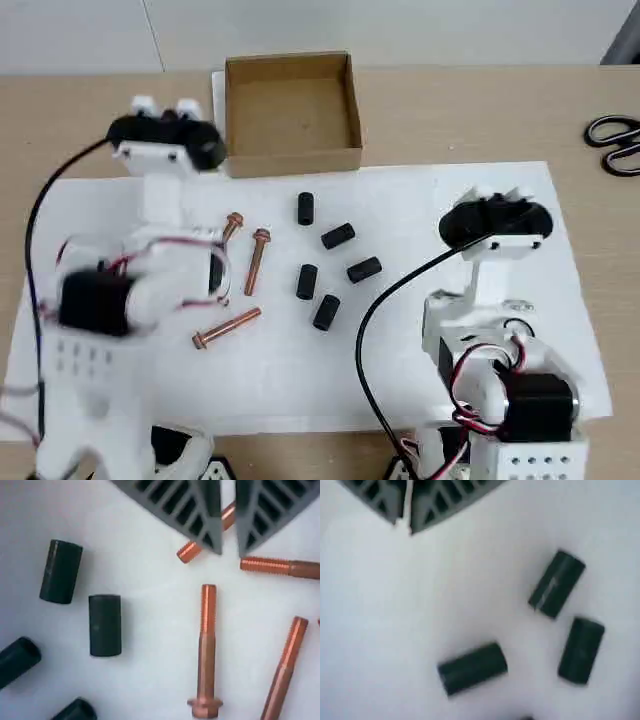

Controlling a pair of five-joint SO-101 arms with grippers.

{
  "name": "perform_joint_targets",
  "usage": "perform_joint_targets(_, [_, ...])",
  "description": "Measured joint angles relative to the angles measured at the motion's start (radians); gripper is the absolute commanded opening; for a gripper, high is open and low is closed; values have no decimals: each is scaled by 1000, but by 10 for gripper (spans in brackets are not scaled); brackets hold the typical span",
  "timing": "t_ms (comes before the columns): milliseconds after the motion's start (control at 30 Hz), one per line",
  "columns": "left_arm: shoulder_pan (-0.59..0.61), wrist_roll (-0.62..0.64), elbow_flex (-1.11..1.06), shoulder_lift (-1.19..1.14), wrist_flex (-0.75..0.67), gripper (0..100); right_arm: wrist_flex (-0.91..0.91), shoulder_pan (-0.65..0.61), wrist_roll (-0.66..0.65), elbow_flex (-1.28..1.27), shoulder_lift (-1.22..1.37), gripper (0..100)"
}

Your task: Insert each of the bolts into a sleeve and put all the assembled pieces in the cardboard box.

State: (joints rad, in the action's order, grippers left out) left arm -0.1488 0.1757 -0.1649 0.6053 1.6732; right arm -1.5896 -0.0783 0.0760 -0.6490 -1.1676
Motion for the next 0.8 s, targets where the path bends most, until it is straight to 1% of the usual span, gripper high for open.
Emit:
perform_joint_targets(167, [0, -43, 84, -215, 35, 9, -26, 34, -2, 8, 80, 4])
perform_joint_targets(333, [0, -48, 112, -402, 55, 10, -26, 28, -89, 29, 196, 4])
perform_joint_targets(433, [0, -54, 112, -499, 58, 13, -40, 32, -109, 48, 256, 4])
perform_joint_targets(633, [0, -72, 112, -611, 43, 88, -41, 34, -115, 71, 315, 7])
perform_joint_targets(800, [0, -77, 112, -664, -35, 96, -44, 34, -144, 71, 315, 5])
